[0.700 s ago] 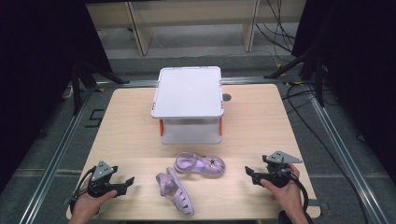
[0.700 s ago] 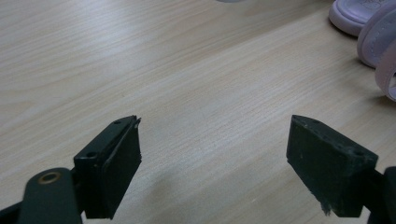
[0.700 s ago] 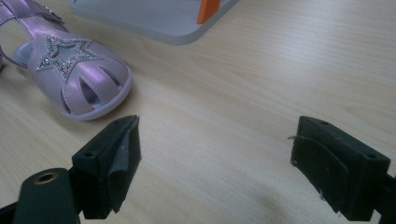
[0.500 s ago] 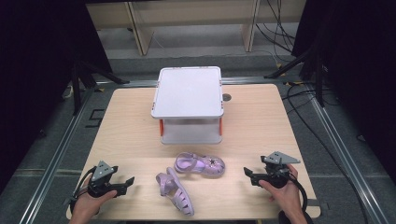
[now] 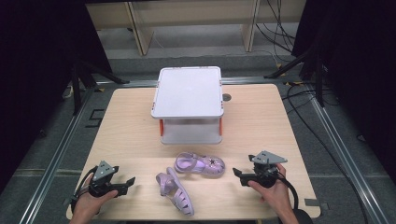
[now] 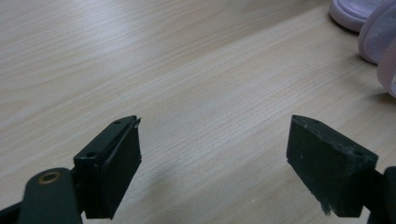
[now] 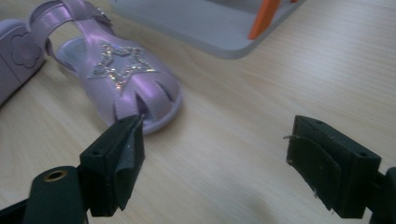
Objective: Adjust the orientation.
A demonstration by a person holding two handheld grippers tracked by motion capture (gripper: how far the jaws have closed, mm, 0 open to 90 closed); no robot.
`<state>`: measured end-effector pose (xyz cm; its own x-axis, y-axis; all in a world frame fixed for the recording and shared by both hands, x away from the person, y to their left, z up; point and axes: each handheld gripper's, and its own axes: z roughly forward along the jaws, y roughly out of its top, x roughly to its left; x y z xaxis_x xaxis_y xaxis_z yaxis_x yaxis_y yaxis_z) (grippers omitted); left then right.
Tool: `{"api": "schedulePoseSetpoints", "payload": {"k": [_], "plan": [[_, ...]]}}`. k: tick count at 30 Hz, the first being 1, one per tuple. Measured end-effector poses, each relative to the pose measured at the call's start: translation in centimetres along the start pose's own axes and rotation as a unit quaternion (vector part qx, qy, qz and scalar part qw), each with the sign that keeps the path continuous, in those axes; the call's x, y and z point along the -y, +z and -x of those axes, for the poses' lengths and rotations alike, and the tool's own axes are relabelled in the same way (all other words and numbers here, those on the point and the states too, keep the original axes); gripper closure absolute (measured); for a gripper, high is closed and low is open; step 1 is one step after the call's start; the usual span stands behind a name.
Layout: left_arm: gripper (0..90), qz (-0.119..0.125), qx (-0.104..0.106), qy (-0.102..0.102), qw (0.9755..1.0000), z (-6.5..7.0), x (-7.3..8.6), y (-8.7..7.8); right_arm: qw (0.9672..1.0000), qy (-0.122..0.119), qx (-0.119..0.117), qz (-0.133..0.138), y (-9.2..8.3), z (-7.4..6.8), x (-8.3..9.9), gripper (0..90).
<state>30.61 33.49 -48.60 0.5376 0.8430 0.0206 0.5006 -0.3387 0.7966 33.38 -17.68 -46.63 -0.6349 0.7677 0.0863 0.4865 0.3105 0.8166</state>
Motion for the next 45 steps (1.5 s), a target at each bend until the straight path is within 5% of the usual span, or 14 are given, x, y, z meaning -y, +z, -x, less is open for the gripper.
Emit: {"api": "schedulePoseSetpoints", "payload": {"k": [6, 14, 15, 20, 21, 24, 27, 34, 45], "plan": [[17.3, -0.002, -0.004, 0.000, 1.0000, 0.0, 0.0, 0.0, 0.9992, -0.040, 0.003, 0.009, 1.3, -1.9, -1.2, 18.7], [17.3, -0.001, -0.002, -0.002, 1.0000, 0.0, 0.0, -0.1, 0.9980, -0.063, 0.008, 0.003, 3.5, -4.5, -2.6, 18.5], [17.3, -0.003, -0.003, 0.009, 1.0000, -0.1, 0.0, -0.1, 0.9983, -0.058, 0.002, -0.001, 4.0, -4.9, -2.8, 18.4], [17.3, 0.000, -0.003, -0.002, 1.0000, 0.0, 0.0, -0.1, 0.9975, -0.069, -0.012, -0.007, 5.5, -6.3, -3.4, 18.6], [17.3, -0.004, -0.003, 0.010, 0.9999, -0.1, 0.0, -0.1, 0.9973, -0.071, -0.015, -0.008, 5.7, -6.6, -3.5, 18.6], [17.3, 0.003, 0.001, -0.002, 1.0000, 0.1, 0.0, 0.0, 0.9953, -0.096, 0.009, -0.006, 6.5, -7.1, -4.0, 18.5], [17.3, 0.002, 0.000, -0.003, 1.0000, 0.1, 0.0, 0.0, 0.9930, -0.116, 0.021, -0.007, 7.2, -7.1, -4.2, 18.6], [17.4, 0.001, 0.001, -0.004, 1.0000, 0.1, 0.0, -0.1, 0.9949, -0.094, 0.017, -0.031, 7.7, -7.2, -4.1, 17.9], [17.4, 0.001, 0.001, -0.002, 1.0000, 0.1, 0.0, -0.1, 0.9929, -0.107, 0.040, -0.033, 7.4, -6.5, -4.2, 22.5]]}}
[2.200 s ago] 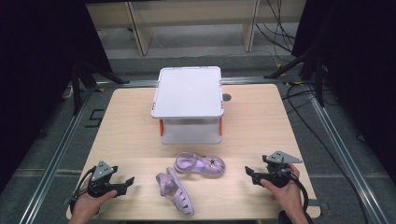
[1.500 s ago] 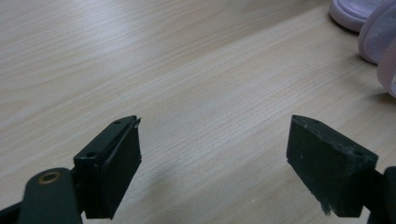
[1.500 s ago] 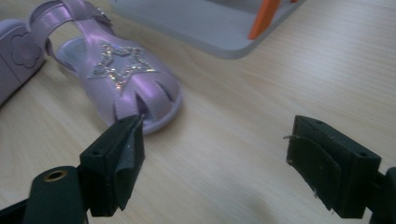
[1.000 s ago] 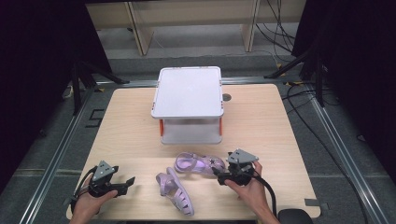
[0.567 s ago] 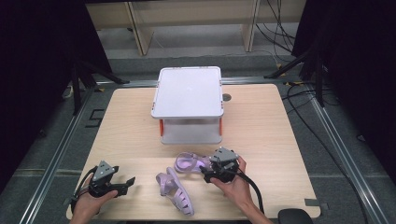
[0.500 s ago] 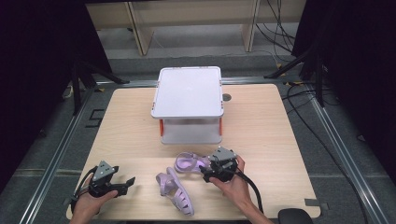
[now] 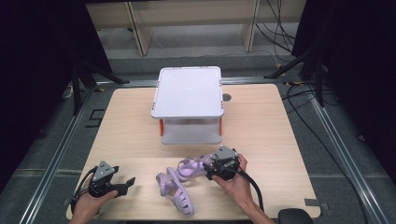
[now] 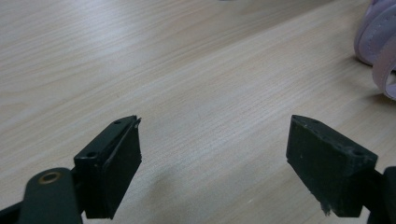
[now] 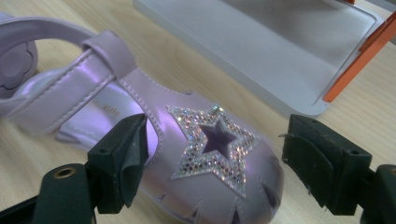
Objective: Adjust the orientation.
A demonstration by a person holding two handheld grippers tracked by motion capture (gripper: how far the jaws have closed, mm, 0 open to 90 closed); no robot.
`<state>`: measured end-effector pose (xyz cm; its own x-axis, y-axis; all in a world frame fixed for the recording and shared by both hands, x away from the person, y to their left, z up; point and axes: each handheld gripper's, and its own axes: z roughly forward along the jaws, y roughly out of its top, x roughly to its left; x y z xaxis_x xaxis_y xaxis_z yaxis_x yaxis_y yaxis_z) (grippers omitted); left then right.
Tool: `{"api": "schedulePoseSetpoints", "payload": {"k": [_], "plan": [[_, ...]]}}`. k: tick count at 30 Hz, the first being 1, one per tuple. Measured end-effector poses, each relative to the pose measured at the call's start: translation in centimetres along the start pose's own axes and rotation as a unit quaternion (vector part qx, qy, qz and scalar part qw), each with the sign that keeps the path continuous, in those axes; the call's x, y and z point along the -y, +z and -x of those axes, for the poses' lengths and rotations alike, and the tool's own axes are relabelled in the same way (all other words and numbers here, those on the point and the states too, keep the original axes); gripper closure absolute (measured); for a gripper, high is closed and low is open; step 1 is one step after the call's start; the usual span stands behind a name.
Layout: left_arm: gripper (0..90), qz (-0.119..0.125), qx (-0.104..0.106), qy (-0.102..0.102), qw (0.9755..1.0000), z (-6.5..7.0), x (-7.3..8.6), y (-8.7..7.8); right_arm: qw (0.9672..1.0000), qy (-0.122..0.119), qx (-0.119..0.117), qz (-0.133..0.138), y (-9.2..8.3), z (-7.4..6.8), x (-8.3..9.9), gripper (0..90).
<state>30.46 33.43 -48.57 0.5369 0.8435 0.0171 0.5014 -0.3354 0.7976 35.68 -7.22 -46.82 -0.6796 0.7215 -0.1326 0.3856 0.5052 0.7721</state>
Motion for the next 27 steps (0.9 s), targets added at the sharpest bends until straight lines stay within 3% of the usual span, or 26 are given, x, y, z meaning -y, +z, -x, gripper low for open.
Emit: {"api": "schedulePoseSetpoints", "payload": {"k": [2, 3, 6, 7, 11, 14, 16, 19, 20, 27], "plan": [[17.4, 0.001, 0.000, 0.000, 1.0000, 0.0, 0.0, 0.0, 1.0000, 0.009, 0.000, -0.003, -0.1, 0.0, 0.0, 22.7], [17.4, 0.000, 0.000, 0.001, 1.0000, 0.0, 0.0, 0.0, 0.9999, -0.004, 0.009, 0.004, -0.1, 0.3, 0.0, 23.0], [17.4, 0.000, 0.001, 0.002, 1.0000, 0.0, 0.0, 0.0, 1.0000, 0.006, 0.006, -0.001, -0.1, 0.4, 0.1, 23.0], [17.4, -0.001, 0.001, 0.002, 1.0000, 0.0, 0.0, 0.0, 0.9998, -0.001, 0.018, 0.001, -0.2, 0.7, 0.1, 22.9], [17.4, -0.001, 0.001, 0.002, 1.0000, 0.0, 0.0, 0.0, 0.9998, -0.002, 0.019, 0.001, -0.1, 1.4, 0.1, 20.6], [17.4, 0.000, 0.001, 0.003, 1.0000, 0.0, 0.0, 0.1, 1.0000, -0.003, -0.002, 0.001, 0.1, 2.5, 0.4, 21.2], [17.4, 0.000, 0.001, 0.003, 1.0000, 0.0, 0.0, 0.0, 0.9994, 0.019, -0.031, -0.001, -0.1, 3.3, 0.5, 21.1], [17.4, -0.001, 0.001, 0.000, 1.0000, 0.0, 0.0, 0.0, 0.9991, 0.022, -0.035, 0.000, -0.7, 3.7, 0.6, 24.1], [17.4, -0.002, 0.001, 0.001, 1.0000, 0.0, 0.0, 0.0, 0.9984, 0.036, -0.044, 0.004, -1.1, 3.8, 0.7, 25.0], [17.4, -0.002, 0.001, 0.003, 1.0000, 0.0, 0.0, 0.0, 0.9969, 0.050, -0.051, 0.033, -3.1, 3.8, 0.7, 24.9]]}}
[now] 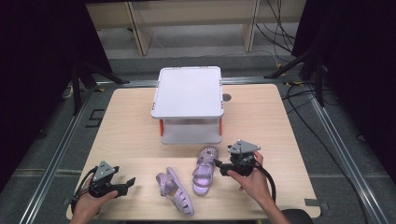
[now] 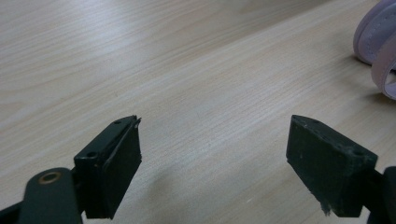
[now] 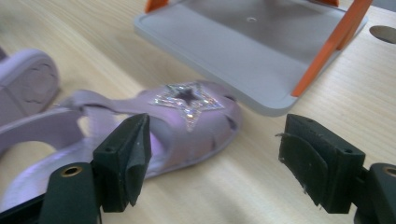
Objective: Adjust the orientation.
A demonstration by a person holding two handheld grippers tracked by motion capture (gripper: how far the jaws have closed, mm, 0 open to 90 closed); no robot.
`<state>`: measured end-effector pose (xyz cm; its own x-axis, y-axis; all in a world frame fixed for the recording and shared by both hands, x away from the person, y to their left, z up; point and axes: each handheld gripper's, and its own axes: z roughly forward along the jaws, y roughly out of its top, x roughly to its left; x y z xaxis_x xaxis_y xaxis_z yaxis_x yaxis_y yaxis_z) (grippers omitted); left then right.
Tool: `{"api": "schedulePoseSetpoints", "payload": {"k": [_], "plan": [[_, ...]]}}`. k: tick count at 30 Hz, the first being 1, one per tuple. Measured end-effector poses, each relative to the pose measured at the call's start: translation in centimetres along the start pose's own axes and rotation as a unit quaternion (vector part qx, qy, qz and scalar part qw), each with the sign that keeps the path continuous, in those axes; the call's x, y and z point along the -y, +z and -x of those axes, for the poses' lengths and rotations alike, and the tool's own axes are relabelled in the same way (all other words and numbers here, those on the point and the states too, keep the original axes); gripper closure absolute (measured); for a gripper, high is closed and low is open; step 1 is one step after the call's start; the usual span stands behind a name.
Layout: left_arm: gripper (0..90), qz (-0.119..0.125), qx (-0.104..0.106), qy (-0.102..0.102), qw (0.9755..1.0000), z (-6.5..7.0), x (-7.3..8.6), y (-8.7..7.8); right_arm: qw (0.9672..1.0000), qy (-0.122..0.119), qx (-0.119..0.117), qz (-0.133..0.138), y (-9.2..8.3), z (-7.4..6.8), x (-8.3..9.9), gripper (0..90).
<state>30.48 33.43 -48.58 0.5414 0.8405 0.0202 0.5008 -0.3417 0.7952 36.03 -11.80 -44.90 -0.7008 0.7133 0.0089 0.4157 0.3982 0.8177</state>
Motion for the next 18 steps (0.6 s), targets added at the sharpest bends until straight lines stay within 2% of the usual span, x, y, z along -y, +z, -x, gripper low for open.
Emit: {"api": "schedulePoseSetpoints", "payload": {"k": [4, 7, 8, 9, 11, 12, 13, 15, 16, 18], "plan": [[17.4, 0.004, -0.001, -0.005, 1.0000, 0.0, 0.0, 0.0, 0.9996, 0.007, -0.019, 0.018, -0.5, -1.2, -0.1, 24.2], [17.4, 0.001, -0.001, -0.003, 1.0000, 0.0, 0.0, 0.0, 0.9995, -0.014, -0.020, 0.021, -0.6, -2.3, -0.2, 25.2], [17.4, 0.003, 0.000, -0.001, 1.0000, 0.0, 0.0, 0.0, 0.9993, -0.028, -0.023, 0.010, -0.3, -2.9, -0.1, 25.2], [17.4, 0.003, 0.000, -0.001, 1.0000, 0.0, 0.0, 0.0, 0.9993, -0.028, -0.023, 0.010, -0.3, -2.9, -0.1, 25.2], [17.4, 0.001, -0.004, 0.005, 1.0000, -0.1, -0.1, -0.1, 0.9989, -0.044, -0.017, -0.004, 0.0, -3.3, 0.0, 25.3], [17.4, 0.006, -0.003, -0.006, 1.0000, 0.0, 0.0, -0.1, 0.9982, -0.056, -0.009, -0.020, 0.3, -3.5, 0.3, 25.4], [17.4, 0.006, -0.003, -0.006, 1.0000, 0.0, 0.0, -0.1, 0.9977, -0.063, -0.007, -0.024, 0.4, -3.4, 0.3, 25.4], [17.4, 0.005, -0.005, -0.007, 0.9999, 0.0, 0.0, -0.1, 0.9978, -0.062, 0.000, -0.025, 0.2, -3.4, 0.2, 25.0], [17.4, 0.005, -0.005, -0.007, 0.9999, 0.0, 0.0, -0.1, 0.9968, -0.076, 0.007, -0.023, 0.2, -3.3, 0.2, 25.0], [17.4, 0.004, -0.002, -0.002, 1.0000, 0.0, -0.1, 0.0, 0.9965, -0.078, 0.011, -0.026, 0.2, -3.3, 0.2, 25.0]]}}
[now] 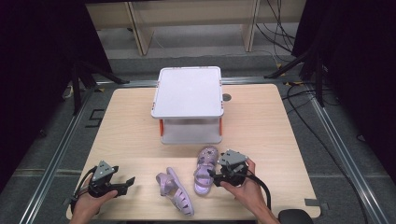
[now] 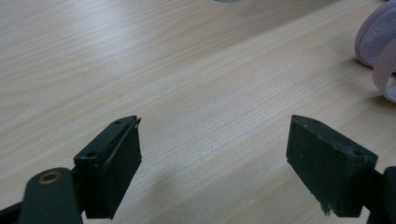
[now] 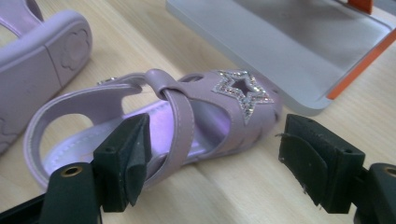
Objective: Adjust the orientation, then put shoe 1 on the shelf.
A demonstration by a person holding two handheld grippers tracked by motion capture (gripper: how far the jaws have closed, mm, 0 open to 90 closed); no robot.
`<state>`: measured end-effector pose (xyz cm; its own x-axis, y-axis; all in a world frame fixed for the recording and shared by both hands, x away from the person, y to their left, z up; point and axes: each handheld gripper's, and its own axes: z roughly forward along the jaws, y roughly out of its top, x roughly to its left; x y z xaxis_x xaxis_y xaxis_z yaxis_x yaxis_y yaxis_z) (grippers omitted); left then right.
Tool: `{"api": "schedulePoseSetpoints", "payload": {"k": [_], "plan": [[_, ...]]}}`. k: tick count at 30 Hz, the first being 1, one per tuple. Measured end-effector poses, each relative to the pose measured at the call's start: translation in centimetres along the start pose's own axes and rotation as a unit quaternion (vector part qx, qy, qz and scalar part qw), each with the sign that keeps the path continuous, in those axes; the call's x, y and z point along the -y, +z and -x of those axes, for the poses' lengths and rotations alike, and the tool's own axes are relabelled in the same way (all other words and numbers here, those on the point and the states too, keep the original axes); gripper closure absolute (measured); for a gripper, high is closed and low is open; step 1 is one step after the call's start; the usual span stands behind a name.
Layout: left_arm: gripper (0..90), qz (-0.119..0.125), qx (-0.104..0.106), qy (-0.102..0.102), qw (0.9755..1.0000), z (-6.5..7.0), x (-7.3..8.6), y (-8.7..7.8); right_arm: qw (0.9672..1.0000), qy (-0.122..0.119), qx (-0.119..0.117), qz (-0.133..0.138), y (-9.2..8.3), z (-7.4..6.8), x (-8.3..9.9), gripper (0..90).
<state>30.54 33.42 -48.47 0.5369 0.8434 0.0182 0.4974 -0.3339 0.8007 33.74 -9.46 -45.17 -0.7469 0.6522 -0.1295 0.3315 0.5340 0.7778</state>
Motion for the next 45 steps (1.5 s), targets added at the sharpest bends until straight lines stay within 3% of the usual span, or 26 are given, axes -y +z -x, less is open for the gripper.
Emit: {"api": "schedulePoseSetpoints", "payload": {"k": [6, 7, 9, 12, 14, 16, 22, 23, 24, 25, 26, 27, 30, 35, 39, 40, 41, 45], "plan": [[17.4, -0.004, -0.004, 0.006, 1.0000, -0.1, -0.1, 0.0, 0.9999, -0.008, 0.014, -0.006, -0.5, 0.5, 0.1, 26.0], [17.4, -0.005, -0.004, -0.006, 1.0000, 0.0, -0.1, 0.0, 0.9998, -0.011, 0.017, -0.006, -0.5, 0.6, 0.2, 26.0], [17.4, -0.011, -0.008, 0.007, 0.9999, -0.2, -0.1, 0.1, 0.9997, -0.013, 0.019, -0.005, -0.6, 0.8, 0.2, 26.1], [17.4, -0.002, -0.004, -0.006, 1.0000, -0.1, 0.0, 0.2, 0.9998, -0.011, 0.015, -0.009, -0.7, 1.0, 0.3, 26.7], [17.4, -0.010, -0.007, 0.002, 0.9999, -0.2, 0.0, 0.1, 0.9998, -0.012, 0.013, -0.009, -0.7, 1.0, 0.3, 27.6], [17.4, -0.003, -0.002, -0.005, 1.0000, -0.1, 0.0, 0.2, 0.9998, -0.012, 0.015, -0.009, -0.8, 1.0, 0.3, 27.8], [17.4, -0.004, 0.000, -0.003, 1.0000, -0.1, -0.1, 0.3, 0.9997, -0.015, -0.013, 0.014, -0.8, 0.4, 0.1, 30.3], [17.4, -0.005, 0.000, -0.003, 1.0000, -0.1, -0.1, 0.3, 0.9991, -0.031, -0.020, 0.022, -0.7, 0.0, -0.1, 41.9], [17.4, -0.004, 0.000, -0.005, 1.0000, 0.0, 0.0, 0.3, 0.9991, -0.031, -0.020, 0.022, -0.7, 0.0, -0.1, 41.9], [17.4, -0.005, 0.001, -0.001, 1.0000, -0.1, 0.0, 0.3, 0.9980, -0.049, -0.026, 0.029, -0.7, -0.5, -0.4, 48.5], [17.4, -0.005, 0.001, -0.001, 1.0000, -0.1, 0.0, 0.3, 0.9980, -0.049, -0.026, 0.029, -0.7, -0.5, -0.4, 48.5], [17.4, -0.005, 0.004, 0.004, 1.0000, -0.1, 0.0, 0.4, 0.9970, -0.066, -0.026, 0.030, -0.5, -0.9, -0.7, 52.4], [17.4, -0.003, 0.002, -0.004, 1.0000, 0.1, -0.1, 0.4, 0.9956, -0.087, -0.021, 0.026, 0.0, -1.3, -1.0, 56.5], [17.4, -0.008, 0.001, -0.004, 1.0000, 0.0, -0.1, 0.3, 0.9940, -0.099, -0.035, 0.031, 0.5, -1.6, -1.2, 61.7], [17.4, -0.004, 0.004, 0.004, 1.0000, -0.1, -0.1, 0.4, 0.9944, -0.099, -0.032, 0.018, 0.7, -1.4, -0.9, 62.3], [17.4, -0.006, 0.001, -0.005, 1.0000, 0.1, -0.1, 0.3, 0.9945, -0.099, -0.031, 0.016, 0.8, -1.3, -0.8, 65.7], [17.4, -0.004, 0.004, 0.001, 1.0000, 0.0, -0.1, 0.4, 0.9945, -0.099, -0.031, 0.016, 0.8, -1.3, -0.8, 65.7], [17.4, -0.009, 0.002, -0.004, 0.9999, 0.1, 0.0, 0.4, 0.9936, -0.107, -0.034, 0.013, 0.8, -1.2, -0.9, 72.7]]}}
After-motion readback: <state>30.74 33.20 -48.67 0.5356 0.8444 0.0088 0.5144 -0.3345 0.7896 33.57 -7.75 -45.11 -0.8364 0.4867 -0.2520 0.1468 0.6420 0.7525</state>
